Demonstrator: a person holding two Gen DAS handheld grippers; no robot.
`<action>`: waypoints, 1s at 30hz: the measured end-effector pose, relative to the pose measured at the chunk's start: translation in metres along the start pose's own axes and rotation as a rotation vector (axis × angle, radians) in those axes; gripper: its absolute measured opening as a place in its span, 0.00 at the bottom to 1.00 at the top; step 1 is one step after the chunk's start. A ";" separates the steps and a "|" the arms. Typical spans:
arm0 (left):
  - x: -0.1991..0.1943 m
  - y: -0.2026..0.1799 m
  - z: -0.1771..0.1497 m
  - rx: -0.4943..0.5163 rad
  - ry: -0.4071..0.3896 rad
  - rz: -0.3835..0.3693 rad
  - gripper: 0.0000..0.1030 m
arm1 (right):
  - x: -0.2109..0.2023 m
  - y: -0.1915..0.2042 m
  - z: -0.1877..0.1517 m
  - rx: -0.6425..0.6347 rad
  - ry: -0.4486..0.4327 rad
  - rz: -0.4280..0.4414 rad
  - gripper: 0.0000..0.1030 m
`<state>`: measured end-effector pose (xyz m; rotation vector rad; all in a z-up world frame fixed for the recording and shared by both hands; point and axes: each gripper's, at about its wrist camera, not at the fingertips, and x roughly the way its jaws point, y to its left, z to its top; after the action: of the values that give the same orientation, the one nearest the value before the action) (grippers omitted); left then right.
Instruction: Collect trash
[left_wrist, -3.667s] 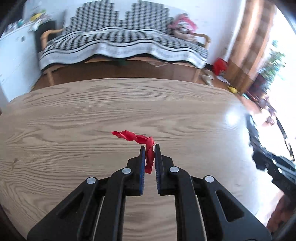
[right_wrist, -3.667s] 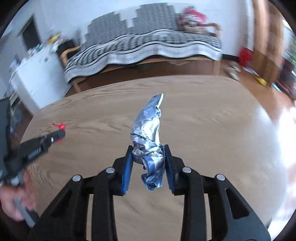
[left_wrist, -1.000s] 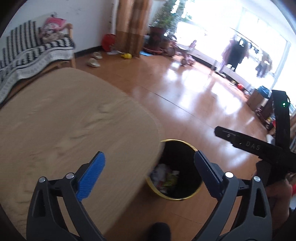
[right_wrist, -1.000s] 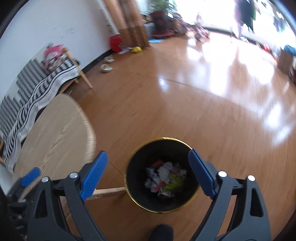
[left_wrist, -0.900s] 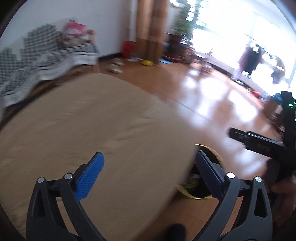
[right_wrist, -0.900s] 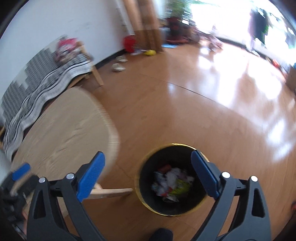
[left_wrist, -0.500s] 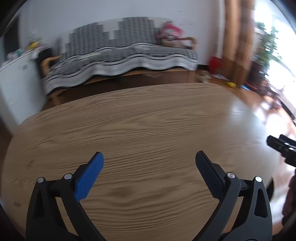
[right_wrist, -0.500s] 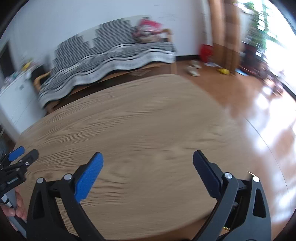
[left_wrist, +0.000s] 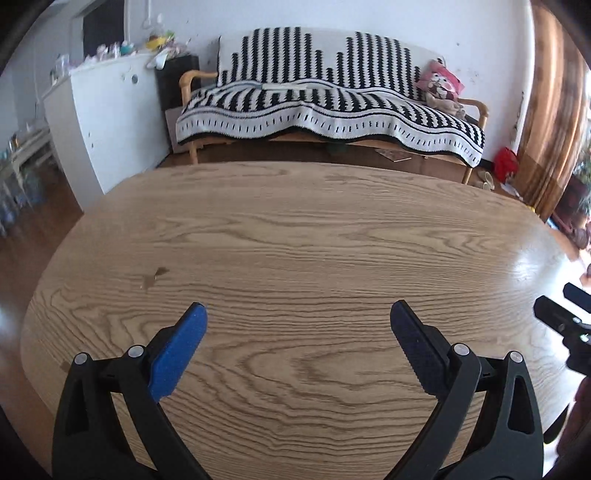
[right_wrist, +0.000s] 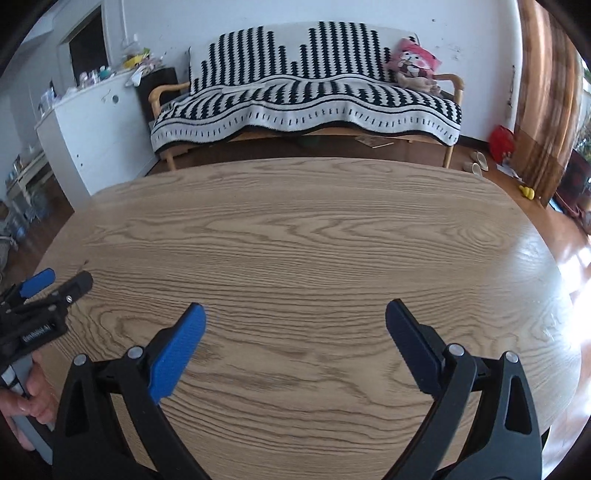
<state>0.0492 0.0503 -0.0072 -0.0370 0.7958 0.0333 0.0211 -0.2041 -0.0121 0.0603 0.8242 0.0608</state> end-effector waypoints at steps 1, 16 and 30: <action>0.001 0.002 0.000 -0.008 0.007 -0.004 0.94 | 0.003 0.000 0.002 0.003 0.004 0.000 0.92; 0.001 -0.006 -0.002 0.006 -0.001 -0.018 0.94 | 0.009 -0.006 0.000 0.026 0.020 0.000 0.92; 0.000 -0.008 -0.007 0.009 0.007 -0.019 0.94 | 0.005 -0.014 -0.006 0.039 0.013 -0.003 0.92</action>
<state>0.0444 0.0417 -0.0119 -0.0361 0.8021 0.0113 0.0203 -0.2173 -0.0206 0.0953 0.8381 0.0422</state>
